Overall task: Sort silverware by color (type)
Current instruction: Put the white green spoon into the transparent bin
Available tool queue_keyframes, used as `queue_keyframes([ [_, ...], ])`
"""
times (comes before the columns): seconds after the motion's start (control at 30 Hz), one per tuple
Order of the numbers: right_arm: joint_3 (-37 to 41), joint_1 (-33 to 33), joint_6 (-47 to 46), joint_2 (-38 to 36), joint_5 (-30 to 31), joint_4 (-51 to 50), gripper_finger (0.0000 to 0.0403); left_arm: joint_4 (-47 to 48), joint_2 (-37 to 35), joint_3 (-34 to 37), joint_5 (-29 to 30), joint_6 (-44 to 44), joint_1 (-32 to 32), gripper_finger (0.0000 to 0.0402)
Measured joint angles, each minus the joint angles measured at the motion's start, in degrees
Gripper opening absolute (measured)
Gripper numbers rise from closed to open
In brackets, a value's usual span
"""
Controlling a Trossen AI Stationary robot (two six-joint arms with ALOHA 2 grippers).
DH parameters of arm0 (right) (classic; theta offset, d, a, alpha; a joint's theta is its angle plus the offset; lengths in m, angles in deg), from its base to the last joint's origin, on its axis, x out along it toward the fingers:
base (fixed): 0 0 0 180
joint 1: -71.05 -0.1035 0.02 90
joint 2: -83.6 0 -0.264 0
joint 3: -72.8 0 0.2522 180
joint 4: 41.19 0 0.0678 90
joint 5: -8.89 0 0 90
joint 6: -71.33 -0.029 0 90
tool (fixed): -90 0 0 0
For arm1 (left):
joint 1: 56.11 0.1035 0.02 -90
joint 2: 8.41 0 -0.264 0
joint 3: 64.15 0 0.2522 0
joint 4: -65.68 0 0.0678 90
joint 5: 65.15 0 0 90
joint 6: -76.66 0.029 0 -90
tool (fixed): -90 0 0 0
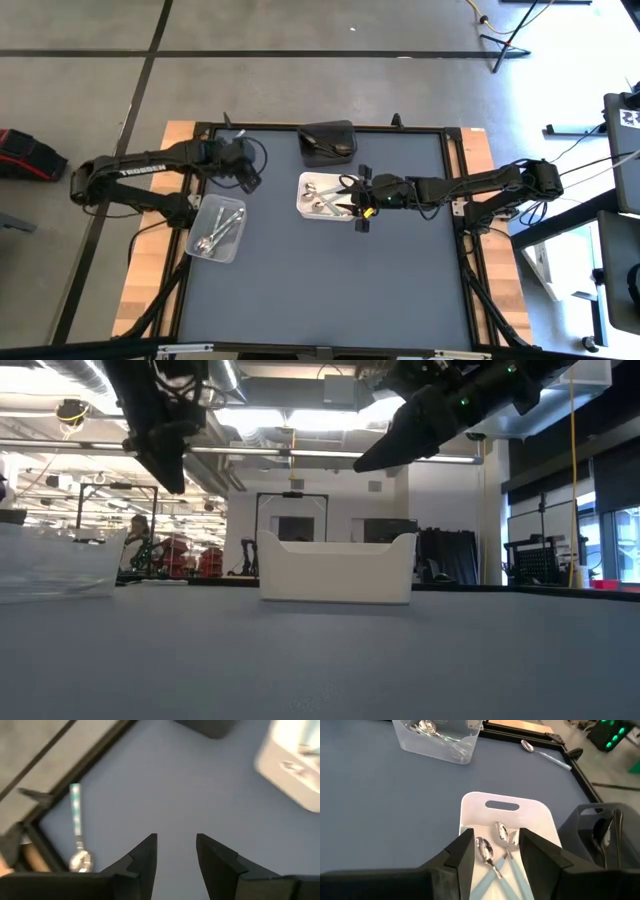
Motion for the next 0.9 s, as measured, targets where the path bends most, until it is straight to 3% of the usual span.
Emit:
queue_keyframes([
  [0.3,0.0,0.12,7.49,0.0,3.13,1.58,0.0144,-2.25,3.46,0.0,-4.29,10.62,15.81,0.0131],
  [0.57,0.0,4.7,10.54,0.0,3.03,3.58,0.0144,-6.53,9.23,0.0,-9.07,18.35,26.63,0.0131],
  [0.9,0.0,13.05,11.27,0.0,-3.98,6.39,0.0144,-9.19,17.14,0.0,-10.59,22.08,37.61,0.0131],
])
